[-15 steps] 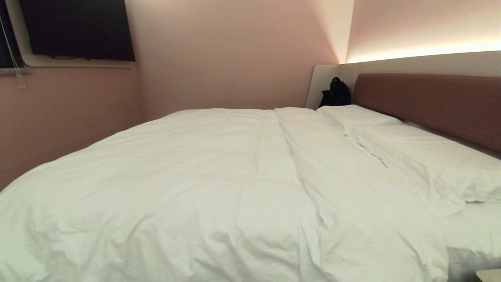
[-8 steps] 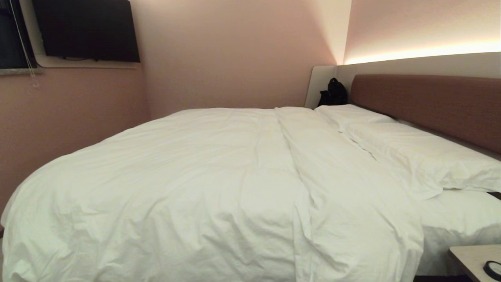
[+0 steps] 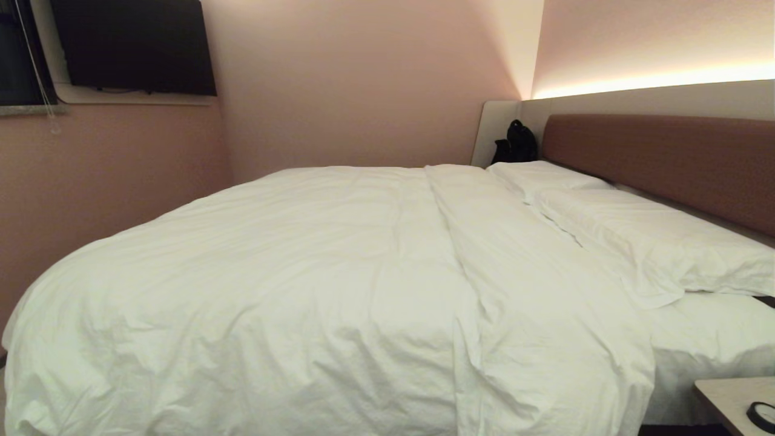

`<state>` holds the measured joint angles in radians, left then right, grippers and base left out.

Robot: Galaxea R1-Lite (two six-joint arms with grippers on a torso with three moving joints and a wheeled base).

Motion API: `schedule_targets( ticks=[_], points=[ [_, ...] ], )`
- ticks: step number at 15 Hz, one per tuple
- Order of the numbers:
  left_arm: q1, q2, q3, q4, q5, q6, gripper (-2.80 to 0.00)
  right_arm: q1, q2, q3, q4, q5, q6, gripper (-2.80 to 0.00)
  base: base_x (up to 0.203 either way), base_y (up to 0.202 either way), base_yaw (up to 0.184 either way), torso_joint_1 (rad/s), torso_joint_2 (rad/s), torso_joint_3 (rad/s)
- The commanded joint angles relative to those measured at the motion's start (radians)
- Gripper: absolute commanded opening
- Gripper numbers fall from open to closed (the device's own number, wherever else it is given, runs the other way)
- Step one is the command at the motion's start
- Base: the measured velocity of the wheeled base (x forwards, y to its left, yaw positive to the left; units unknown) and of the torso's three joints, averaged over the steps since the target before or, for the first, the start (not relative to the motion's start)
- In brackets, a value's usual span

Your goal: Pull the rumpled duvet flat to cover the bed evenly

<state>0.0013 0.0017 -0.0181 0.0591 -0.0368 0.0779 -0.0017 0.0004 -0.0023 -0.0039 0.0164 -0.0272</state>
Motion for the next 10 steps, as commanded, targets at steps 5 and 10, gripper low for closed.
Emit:
schedule_targets(
  ticks=[5,10],
  points=[
    [0.000,-0.001,0.000,0.001,0.000,0.000,-2.80,0.000,0.000,0.001,-0.001,0.000,0.000,-2.80,0.000,0.000,0.000,0.000,0.00,0.000],
    [0.000,0.000,0.000,0.001,0.000,0.000,-2.80,0.000,0.000,0.001,-0.001,0.000,0.000,-2.80,0.000,0.010,0.001,0.000,0.00,0.001]
  ],
)
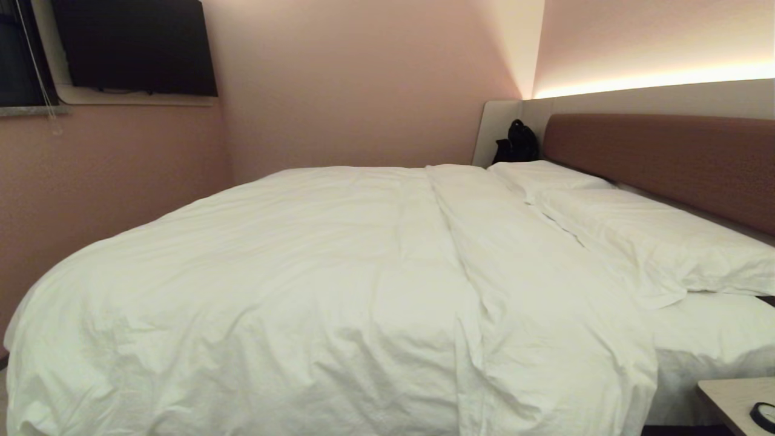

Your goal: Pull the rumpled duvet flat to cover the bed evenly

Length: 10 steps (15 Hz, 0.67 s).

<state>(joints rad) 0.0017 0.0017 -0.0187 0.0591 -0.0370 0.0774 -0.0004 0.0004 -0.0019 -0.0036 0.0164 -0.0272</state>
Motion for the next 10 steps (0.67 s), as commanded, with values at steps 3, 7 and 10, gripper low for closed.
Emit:
schedule_targets(
  ticks=[3,7,10],
  points=[
    [0.000,0.000,0.000,0.001,0.002,0.001,-2.80,-0.001,0.000,-0.001,-0.001,0.000,0.000,-2.80,-0.001,0.154,0.004,0.004,0.00,0.000],
    [0.000,0.000,0.000,0.001,0.002,0.001,-2.80,-0.001,0.000,-0.001,-0.001,0.000,0.000,-2.80,0.000,0.195,0.001,0.001,0.00,0.003],
    [0.000,0.000,0.000,0.001,0.002,0.001,-2.80,-0.001,0.000,-0.001,-0.001,0.002,0.000,-2.80,0.000,0.194,-0.001,0.001,0.00,0.001]
  ],
)
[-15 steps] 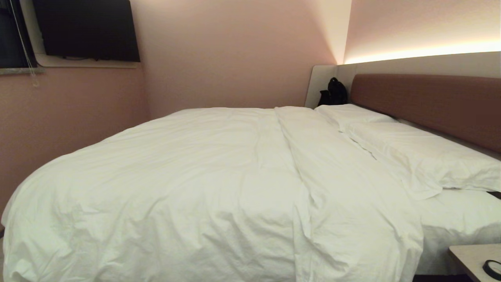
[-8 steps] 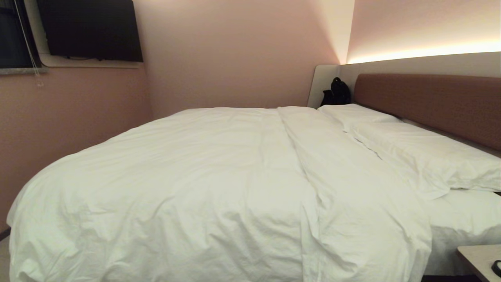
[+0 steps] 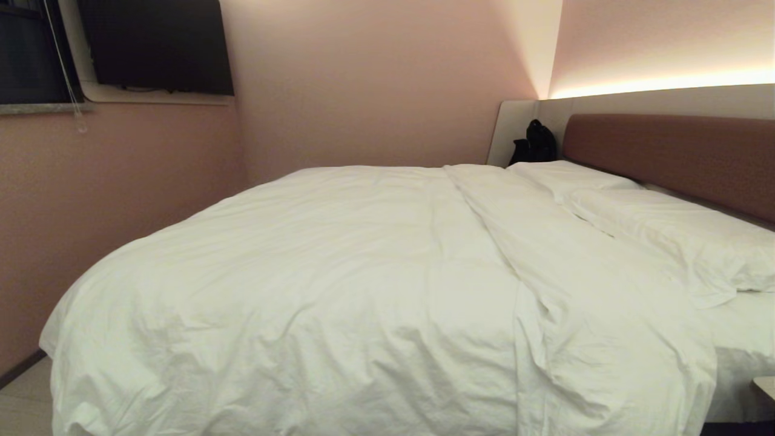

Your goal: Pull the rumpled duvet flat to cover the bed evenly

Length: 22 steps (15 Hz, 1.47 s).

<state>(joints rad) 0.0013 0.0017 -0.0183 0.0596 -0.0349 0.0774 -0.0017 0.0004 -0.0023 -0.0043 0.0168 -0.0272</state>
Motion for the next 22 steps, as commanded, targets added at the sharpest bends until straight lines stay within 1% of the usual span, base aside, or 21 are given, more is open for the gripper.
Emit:
schedule_targets(
  ticks=[1,22],
  points=[
    [0.000,0.000,0.000,0.000,0.000,0.001,-2.80,0.000,0.000,-0.001,0.000,0.000,0.000,-2.80,0.000,0.196,0.001,0.001,0.00,0.001],
    [0.000,0.000,0.000,0.000,-0.002,0.002,-2.80,0.000,0.000,0.001,0.000,0.000,0.000,-2.80,0.000,0.195,0.000,0.002,0.00,0.002]
  ],
)
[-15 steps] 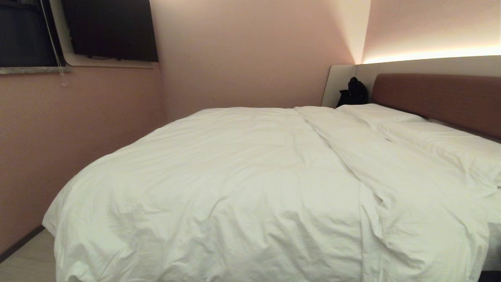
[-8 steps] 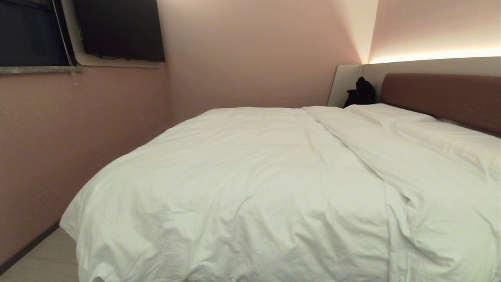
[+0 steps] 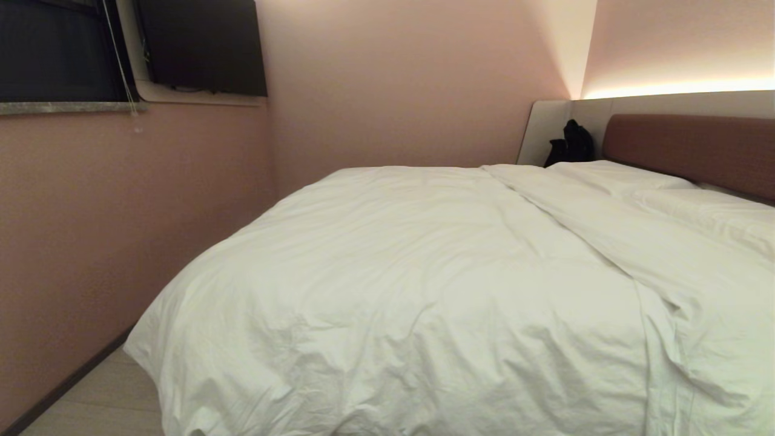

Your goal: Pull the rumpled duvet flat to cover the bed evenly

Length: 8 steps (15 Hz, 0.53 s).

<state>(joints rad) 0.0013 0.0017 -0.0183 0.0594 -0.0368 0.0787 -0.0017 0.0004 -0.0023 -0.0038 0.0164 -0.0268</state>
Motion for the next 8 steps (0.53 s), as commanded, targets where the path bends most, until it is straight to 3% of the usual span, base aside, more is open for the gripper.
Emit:
schedule_targets(
  ticks=[1,8],
  points=[
    [0.000,0.000,0.000,0.000,0.000,0.000,-2.80,0.000,0.000,0.000,-0.001,0.000,-0.001,-2.80,0.000,0.195,-0.001,0.004,0.00,0.000],
    [0.000,0.000,0.000,0.000,0.000,0.001,-2.80,0.000,0.000,-0.001,-0.001,0.000,-0.001,-2.80,0.000,0.194,-0.002,0.003,0.00,0.001]
  ],
)
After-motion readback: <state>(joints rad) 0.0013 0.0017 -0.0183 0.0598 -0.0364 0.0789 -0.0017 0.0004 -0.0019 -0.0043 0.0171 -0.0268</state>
